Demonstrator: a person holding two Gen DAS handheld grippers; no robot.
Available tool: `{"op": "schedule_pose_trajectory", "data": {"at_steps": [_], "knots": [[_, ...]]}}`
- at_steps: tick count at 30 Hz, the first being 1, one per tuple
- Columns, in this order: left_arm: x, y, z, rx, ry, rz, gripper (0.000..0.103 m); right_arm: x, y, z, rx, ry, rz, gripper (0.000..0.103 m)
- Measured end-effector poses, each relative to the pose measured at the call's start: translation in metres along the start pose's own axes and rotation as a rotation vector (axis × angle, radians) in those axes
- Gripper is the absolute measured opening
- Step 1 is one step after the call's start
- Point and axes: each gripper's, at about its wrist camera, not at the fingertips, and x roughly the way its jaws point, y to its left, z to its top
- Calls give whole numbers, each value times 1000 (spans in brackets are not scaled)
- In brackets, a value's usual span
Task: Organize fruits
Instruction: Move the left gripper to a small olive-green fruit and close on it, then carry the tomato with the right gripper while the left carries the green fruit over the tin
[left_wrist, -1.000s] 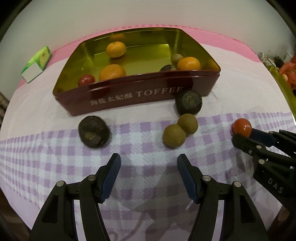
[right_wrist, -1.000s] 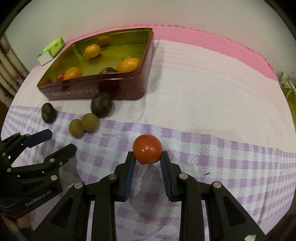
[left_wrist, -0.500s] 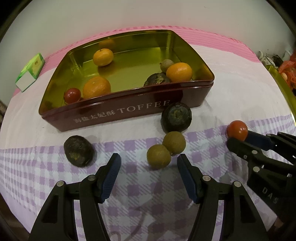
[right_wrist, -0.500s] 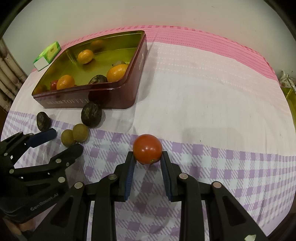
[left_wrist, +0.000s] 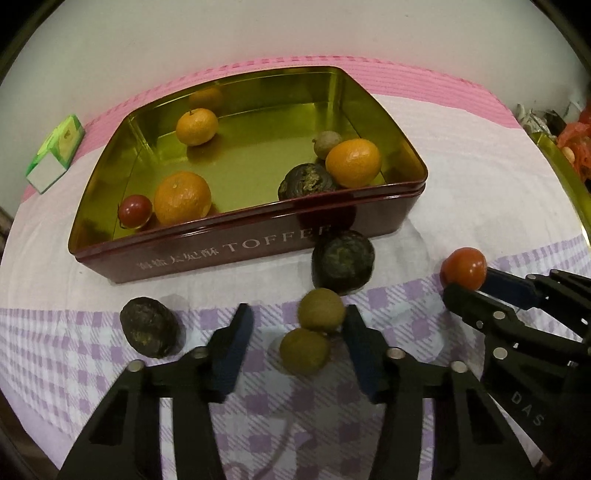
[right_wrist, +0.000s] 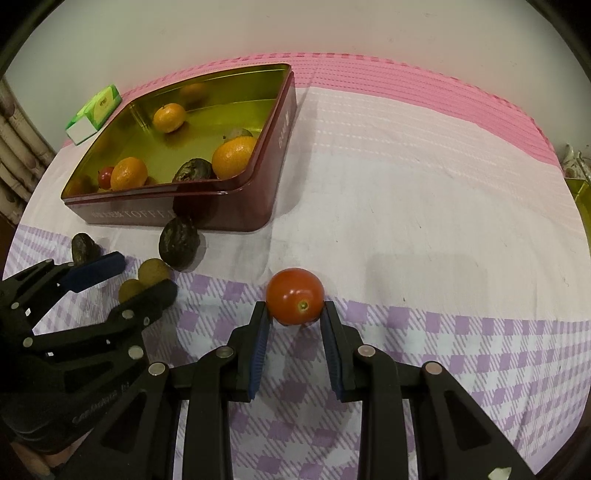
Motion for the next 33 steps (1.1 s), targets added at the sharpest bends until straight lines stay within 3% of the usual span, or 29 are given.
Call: {"op": "schedule_pose_trajectory", "data": {"at_steps": [12,33], "knots": [[-6,5,-8,-6,-18,2,25,0,3,1,-9,-5,-14,27],[-22,33,-28,-35,-21,-23,24,0,5,2,-8,0,-34,26]]}}
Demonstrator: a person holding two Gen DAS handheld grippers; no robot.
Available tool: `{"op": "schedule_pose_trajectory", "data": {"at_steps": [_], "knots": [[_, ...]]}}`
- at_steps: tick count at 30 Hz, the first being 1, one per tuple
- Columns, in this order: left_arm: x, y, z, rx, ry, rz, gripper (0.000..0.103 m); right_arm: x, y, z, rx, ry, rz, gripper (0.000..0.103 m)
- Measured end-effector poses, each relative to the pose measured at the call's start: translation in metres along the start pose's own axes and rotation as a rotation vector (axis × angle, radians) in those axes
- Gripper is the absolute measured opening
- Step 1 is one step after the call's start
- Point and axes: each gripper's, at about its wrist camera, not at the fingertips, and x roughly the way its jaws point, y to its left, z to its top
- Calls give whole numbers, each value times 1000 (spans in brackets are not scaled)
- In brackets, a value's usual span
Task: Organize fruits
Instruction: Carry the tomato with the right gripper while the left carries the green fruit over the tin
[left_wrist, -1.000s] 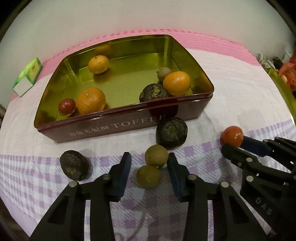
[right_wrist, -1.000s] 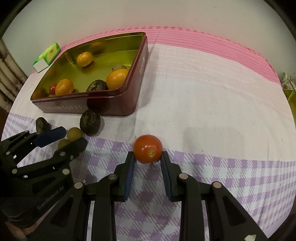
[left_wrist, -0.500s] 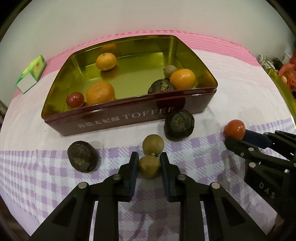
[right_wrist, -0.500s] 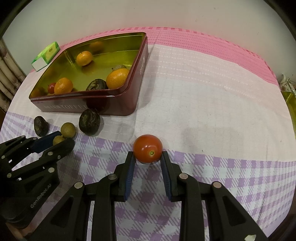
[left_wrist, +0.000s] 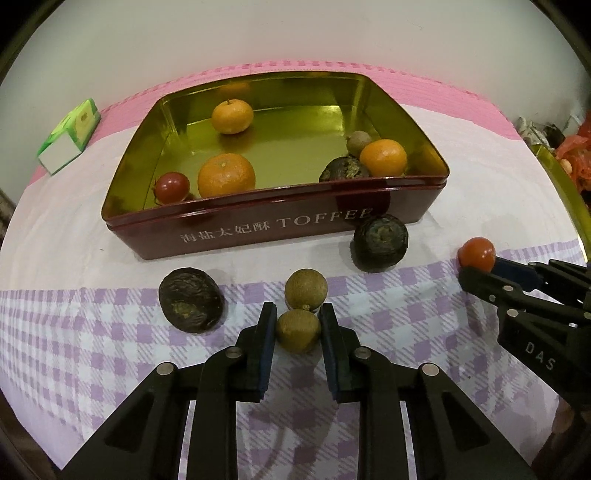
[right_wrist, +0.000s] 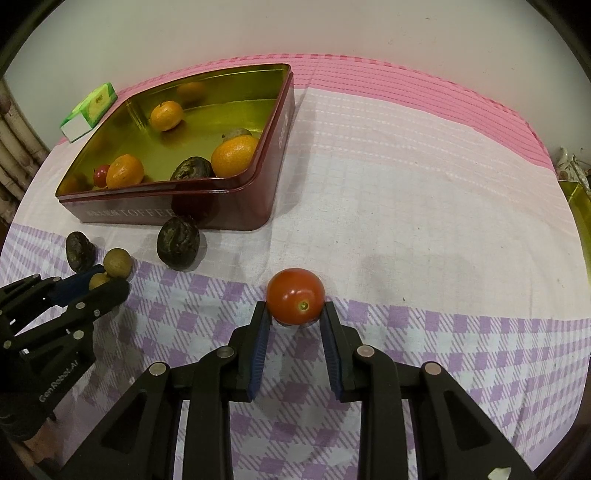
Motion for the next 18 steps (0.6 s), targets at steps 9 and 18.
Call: {"op": "schedule_pose_trajectory", "data": {"at_steps": [9,18], "knots": [[-7,5,1,-10,-7,-20,24,-9,6,-3,-9,-3,-1,25],[-18,11,7,-22,-31,-21,24,-23,15,5,-31,-27,3,25]]}}
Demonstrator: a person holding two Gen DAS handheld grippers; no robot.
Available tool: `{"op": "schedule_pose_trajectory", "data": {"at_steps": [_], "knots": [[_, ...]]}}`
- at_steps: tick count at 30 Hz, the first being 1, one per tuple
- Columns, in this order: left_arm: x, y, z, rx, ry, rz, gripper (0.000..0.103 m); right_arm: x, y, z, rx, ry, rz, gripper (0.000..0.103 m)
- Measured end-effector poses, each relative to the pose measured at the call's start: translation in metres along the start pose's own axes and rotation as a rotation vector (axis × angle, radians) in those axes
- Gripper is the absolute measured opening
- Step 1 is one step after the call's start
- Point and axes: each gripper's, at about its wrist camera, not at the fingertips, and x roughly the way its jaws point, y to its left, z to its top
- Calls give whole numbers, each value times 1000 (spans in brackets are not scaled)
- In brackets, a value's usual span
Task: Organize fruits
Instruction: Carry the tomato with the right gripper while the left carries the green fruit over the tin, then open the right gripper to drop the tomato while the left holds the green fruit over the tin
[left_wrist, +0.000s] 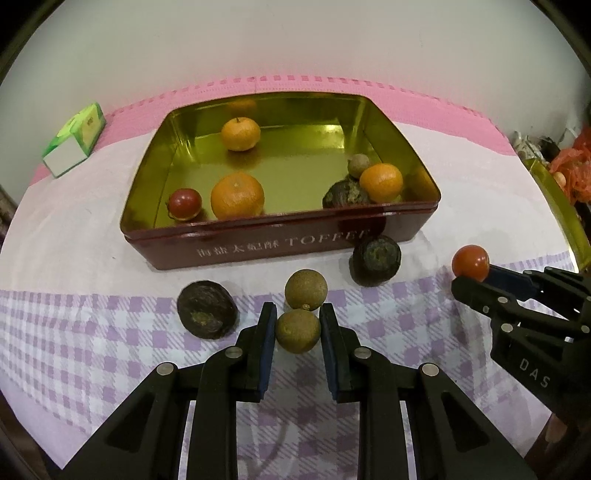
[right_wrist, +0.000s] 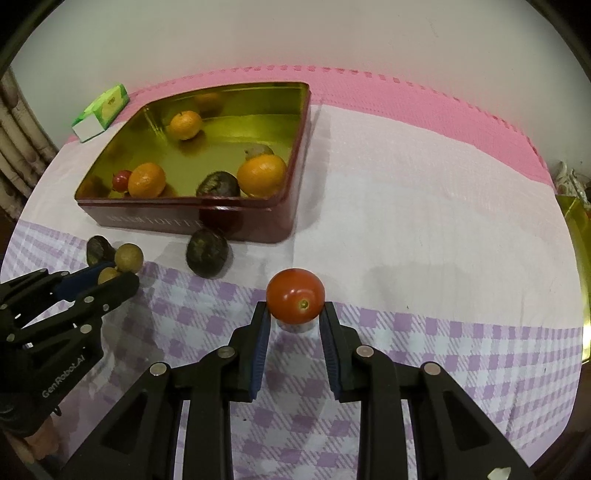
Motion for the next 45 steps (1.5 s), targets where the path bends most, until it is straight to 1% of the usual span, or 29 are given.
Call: {"op": "schedule_pose_trajectory", "data": {"at_steps": [5,11,16,20,24,29,35,45], "knots": [[-11,4,8,-8,-25,-9,24,-8,8,7,-16,-15,15,25],[-31,14,29,-33,-81,-21,24,-21,17,25,-25,-50,39,25],[-38,32,50,-60,-111,-5,24,-25,25,44,-40,-70,42,25],[-37,49,62,-84,-118,15,24,-23,28,59,-46,-80,46,25],[-30,61,67,-93,-114,46,24,-18,30,70,-48,-82,51,25],[-14,70,66,-106,-84,67,24,-8,31,79,-51,-72,60,25],[0,75,67,-106,-48,76,24,8,37,85,-56,-44,66,25],[18,82,71,-98,-12,94,24,29,44,92,-58,-9,88,25]]}}
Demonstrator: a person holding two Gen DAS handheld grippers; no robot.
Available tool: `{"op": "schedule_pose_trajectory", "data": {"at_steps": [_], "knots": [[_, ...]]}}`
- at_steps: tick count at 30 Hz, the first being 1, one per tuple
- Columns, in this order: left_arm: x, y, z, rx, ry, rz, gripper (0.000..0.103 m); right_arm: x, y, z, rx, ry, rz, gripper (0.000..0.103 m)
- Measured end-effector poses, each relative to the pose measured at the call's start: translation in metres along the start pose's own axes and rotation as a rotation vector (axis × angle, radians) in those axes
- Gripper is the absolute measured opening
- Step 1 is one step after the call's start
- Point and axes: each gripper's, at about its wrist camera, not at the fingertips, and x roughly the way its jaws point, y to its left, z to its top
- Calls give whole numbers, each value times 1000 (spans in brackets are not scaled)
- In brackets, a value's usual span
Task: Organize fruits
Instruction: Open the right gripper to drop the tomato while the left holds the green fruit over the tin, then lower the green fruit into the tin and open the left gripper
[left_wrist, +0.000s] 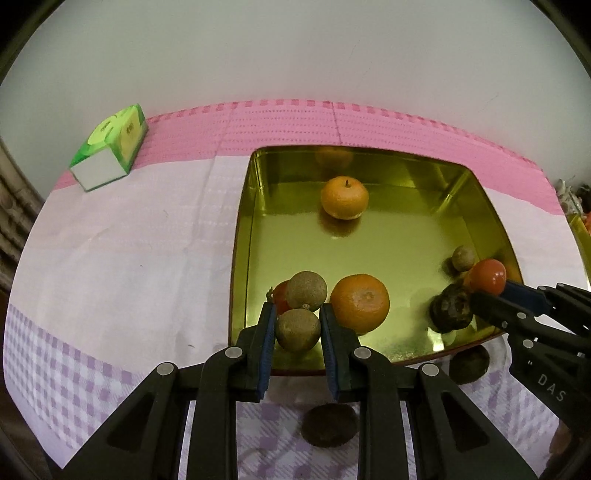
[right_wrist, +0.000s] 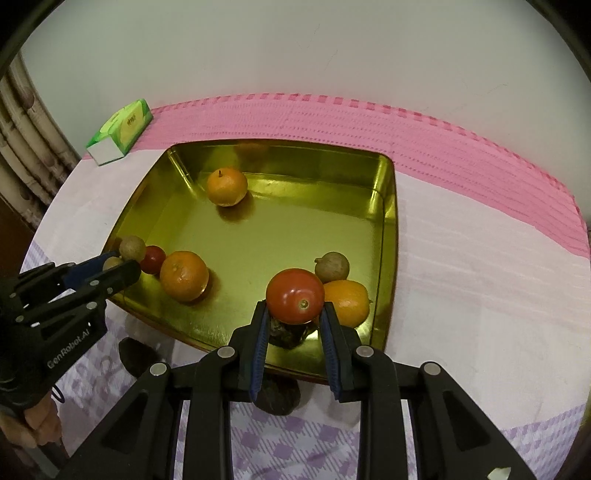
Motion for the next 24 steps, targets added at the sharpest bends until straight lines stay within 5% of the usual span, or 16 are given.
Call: {"op": "schedule_pose_trajectory", "data": {"at_steps": [24], "knots": [[14,-2,1,-17,29,7,26,9,9,5,-8,9,-3,27]]}}
